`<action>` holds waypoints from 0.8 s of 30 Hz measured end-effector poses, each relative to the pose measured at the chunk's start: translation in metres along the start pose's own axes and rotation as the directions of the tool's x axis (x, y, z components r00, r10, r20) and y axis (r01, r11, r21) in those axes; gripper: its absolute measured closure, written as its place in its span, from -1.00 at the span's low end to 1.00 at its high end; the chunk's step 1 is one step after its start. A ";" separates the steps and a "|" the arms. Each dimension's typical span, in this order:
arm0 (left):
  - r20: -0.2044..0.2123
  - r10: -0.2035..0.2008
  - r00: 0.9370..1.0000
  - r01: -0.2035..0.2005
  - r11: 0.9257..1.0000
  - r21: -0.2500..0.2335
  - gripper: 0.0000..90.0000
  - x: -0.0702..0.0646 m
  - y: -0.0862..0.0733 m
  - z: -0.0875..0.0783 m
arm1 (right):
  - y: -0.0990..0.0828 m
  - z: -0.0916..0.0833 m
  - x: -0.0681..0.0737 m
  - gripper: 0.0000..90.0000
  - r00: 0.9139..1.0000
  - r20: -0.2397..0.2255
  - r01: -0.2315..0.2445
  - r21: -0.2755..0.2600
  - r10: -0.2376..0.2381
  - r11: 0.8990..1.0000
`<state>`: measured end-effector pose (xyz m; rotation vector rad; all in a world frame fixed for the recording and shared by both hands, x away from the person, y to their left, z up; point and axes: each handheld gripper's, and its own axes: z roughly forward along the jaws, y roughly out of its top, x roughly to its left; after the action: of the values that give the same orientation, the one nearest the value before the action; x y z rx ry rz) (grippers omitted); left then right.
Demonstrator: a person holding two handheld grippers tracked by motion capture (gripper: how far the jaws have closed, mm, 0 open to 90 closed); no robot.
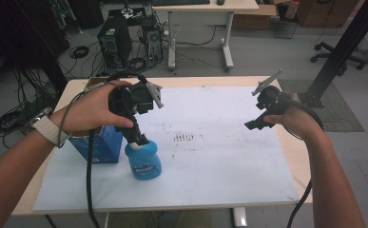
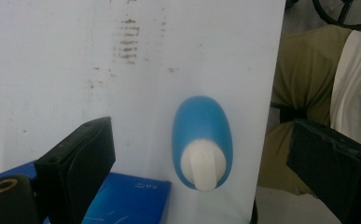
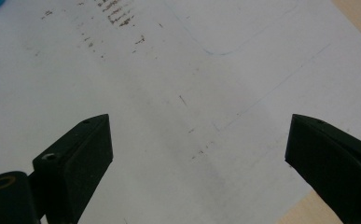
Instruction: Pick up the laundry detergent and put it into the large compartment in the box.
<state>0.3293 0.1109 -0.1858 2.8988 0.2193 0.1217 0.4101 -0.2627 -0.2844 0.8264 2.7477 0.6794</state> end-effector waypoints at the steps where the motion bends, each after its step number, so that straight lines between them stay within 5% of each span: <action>1: 0.000 0.003 1.000 -0.003 1.000 0.004 -0.82 0.000 0.000 0.000 | 0.000 0.000 0.000 -0.84 1.000 0.000 0.000 0.000 0.000 1.000; 24: 0.007 -0.012 1.000 0.011 1.000 0.020 -0.81 0.000 -0.011 0.014 | 0.003 0.001 0.001 -0.84 1.000 -0.001 0.004 0.002 -0.004 1.000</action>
<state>0.3296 0.1187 -0.2020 2.9168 0.2373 0.1077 0.4107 -0.2594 -0.2838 0.8213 2.7506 0.6762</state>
